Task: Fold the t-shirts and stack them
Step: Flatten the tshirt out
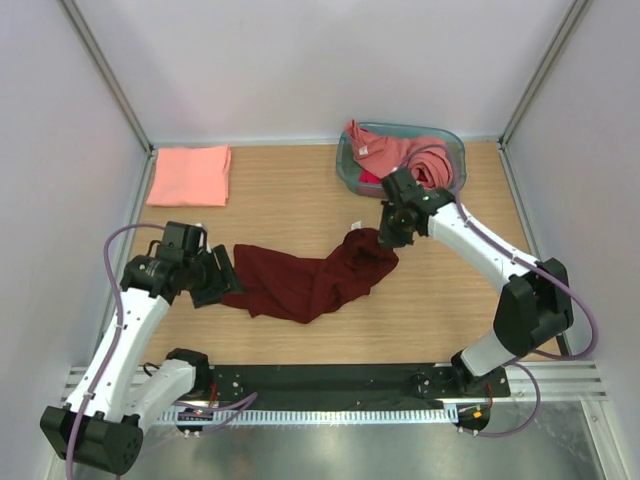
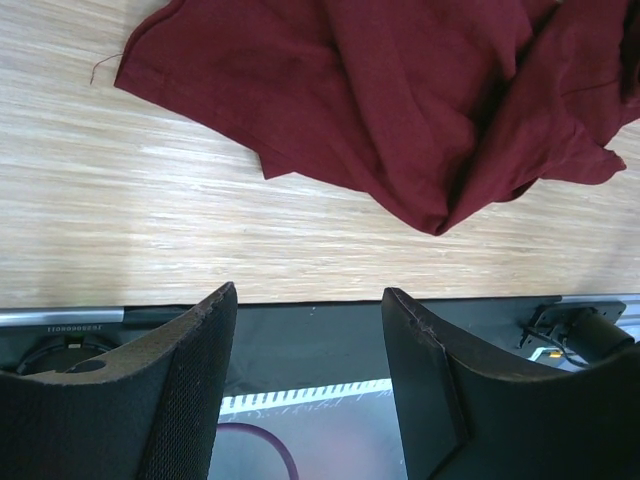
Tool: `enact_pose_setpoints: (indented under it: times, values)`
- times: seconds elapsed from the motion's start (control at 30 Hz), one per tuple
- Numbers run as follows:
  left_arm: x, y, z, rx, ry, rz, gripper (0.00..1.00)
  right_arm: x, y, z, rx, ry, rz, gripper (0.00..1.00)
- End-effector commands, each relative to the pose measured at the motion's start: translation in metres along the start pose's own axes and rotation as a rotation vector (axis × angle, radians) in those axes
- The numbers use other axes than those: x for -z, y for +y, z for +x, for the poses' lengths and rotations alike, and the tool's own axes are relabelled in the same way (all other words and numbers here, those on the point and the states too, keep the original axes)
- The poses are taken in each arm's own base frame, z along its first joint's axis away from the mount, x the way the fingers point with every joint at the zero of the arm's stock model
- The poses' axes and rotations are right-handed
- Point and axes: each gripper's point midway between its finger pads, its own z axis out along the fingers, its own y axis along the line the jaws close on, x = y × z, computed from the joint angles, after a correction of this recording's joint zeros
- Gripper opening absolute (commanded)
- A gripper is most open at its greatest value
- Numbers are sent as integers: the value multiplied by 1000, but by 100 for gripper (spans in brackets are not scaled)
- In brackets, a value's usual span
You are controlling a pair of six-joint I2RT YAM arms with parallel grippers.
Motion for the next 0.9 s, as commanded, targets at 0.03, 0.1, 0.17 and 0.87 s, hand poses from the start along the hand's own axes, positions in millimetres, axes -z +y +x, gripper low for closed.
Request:
enact_pose_setpoints:
  times: [0.03, 0.1, 0.17, 0.87]
  values:
    - [2, -5, 7, 23, 23, 29, 61, 9, -67, -55, -84, -114, 193, 5]
    - [1, -3, 7, 24, 18, 22, 62, -5, -70, -61, -92, -98, 174, 51]
    - [0, -2, 6, 36, 14, 18, 62, -10, -72, -63, -59, -50, 203, 59]
    - [-24, -11, 1, 139, 53, 28, 61, -19, 21, 50, 131, 126, -315, 58]
